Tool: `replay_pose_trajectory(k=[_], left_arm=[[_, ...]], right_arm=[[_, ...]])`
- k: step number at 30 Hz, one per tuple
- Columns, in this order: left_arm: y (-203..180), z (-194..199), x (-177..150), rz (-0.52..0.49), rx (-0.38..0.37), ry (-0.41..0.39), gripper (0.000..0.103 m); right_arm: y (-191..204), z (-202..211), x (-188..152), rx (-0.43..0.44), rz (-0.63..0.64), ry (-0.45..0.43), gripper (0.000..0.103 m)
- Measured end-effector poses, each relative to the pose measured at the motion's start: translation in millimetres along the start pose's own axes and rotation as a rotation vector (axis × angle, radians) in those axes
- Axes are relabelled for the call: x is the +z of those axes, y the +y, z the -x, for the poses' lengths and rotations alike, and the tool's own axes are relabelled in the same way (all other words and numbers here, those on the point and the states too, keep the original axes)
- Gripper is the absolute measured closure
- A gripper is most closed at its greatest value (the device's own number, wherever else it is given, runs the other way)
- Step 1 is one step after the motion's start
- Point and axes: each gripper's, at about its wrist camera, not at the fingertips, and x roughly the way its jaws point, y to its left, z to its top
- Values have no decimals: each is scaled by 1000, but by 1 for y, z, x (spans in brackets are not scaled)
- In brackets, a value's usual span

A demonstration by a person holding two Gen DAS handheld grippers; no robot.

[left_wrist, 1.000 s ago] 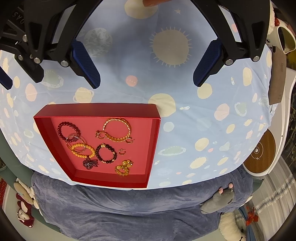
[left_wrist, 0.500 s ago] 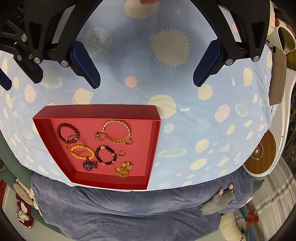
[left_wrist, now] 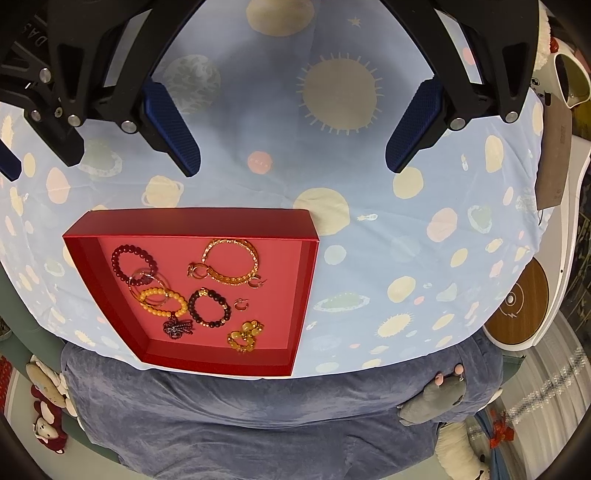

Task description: Organize jewelry

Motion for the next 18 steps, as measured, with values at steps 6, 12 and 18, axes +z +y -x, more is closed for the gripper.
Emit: replay_pose_trajectory(k=[6,12,18], left_arm=[[0,0,0,1,-1,0,7],[0,-1,0,2,-1,2,7],[-1,0,0,2,10,-8,7]], right_arm=[[0,0,0,-1,-1,-1,6],[1,0,0,0,2,-1,6],[4,0,1,0,7,1,6]])
